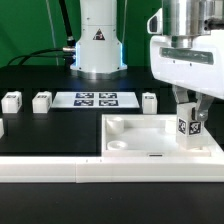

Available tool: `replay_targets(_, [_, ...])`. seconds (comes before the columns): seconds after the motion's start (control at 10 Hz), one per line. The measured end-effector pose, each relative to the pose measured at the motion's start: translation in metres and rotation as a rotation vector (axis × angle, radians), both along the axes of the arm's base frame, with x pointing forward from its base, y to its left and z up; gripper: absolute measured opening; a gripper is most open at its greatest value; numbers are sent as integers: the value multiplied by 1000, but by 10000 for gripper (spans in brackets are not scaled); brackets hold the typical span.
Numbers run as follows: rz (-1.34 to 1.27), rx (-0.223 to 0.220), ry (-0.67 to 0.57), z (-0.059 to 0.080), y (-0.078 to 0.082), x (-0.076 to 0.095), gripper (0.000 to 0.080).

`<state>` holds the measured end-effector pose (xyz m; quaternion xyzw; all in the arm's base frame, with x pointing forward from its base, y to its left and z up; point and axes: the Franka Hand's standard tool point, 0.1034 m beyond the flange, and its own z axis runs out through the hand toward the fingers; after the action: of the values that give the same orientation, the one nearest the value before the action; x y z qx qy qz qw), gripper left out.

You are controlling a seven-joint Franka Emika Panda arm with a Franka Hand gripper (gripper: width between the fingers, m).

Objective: Assemble square table

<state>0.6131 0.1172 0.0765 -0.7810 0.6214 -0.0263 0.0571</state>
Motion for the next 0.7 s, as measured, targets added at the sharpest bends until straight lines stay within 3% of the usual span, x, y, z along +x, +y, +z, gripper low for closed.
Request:
replay_targets(0.1, [-2,0,0,0,0,0,350])
replay_targets(0.2, [64,-11,-2,0,0,0,492])
replay_targets(0.3, [134,-17,-2,-1,1,-1,492])
replay_targets(0.4, [148,-18,-3,-1,2,-1,614])
replay_targets(0.7, [437,-49,-19,-1,4,-2,648])
